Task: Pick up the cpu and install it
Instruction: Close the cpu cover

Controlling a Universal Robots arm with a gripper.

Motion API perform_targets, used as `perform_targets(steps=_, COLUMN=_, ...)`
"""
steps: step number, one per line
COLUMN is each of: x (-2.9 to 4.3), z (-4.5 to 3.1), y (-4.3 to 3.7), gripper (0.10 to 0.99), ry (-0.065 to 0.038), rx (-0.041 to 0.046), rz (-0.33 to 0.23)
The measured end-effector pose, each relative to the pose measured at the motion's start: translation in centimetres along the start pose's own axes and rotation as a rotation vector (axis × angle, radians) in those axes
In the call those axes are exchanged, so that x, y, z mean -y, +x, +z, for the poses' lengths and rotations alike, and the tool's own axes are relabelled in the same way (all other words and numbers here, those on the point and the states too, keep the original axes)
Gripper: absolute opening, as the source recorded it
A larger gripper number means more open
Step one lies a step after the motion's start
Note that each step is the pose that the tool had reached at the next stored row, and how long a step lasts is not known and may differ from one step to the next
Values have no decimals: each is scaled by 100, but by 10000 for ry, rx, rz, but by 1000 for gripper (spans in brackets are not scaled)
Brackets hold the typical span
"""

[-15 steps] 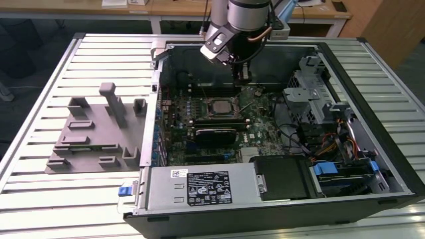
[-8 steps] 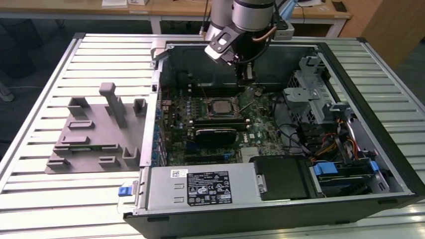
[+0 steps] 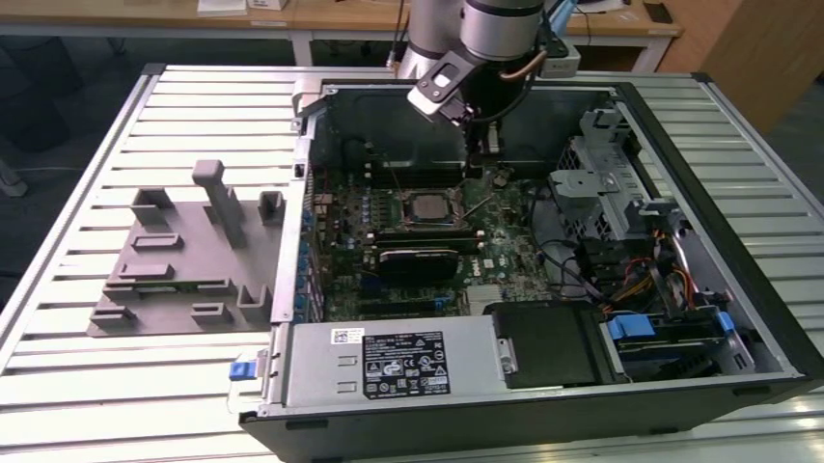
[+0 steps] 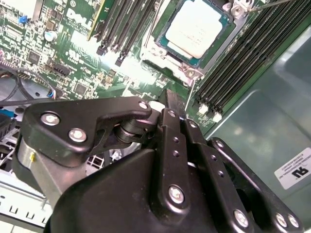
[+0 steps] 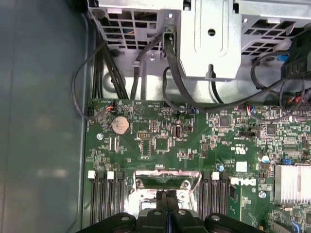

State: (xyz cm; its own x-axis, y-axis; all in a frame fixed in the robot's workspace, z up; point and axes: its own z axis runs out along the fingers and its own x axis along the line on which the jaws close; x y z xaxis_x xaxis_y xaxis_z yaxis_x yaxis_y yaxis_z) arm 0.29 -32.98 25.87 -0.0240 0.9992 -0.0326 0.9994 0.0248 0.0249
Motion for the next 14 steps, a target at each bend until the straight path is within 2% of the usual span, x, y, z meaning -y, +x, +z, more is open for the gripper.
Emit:
perform_targets(steps=6, x=-12, z=-19, y=-1, gripper=106, ry=-2, rx=-5, rz=-1)
perform_targets(steps=14, x=-125, z=-17, y=-4, gripper=106, ry=0, rx=-2, rz=1)
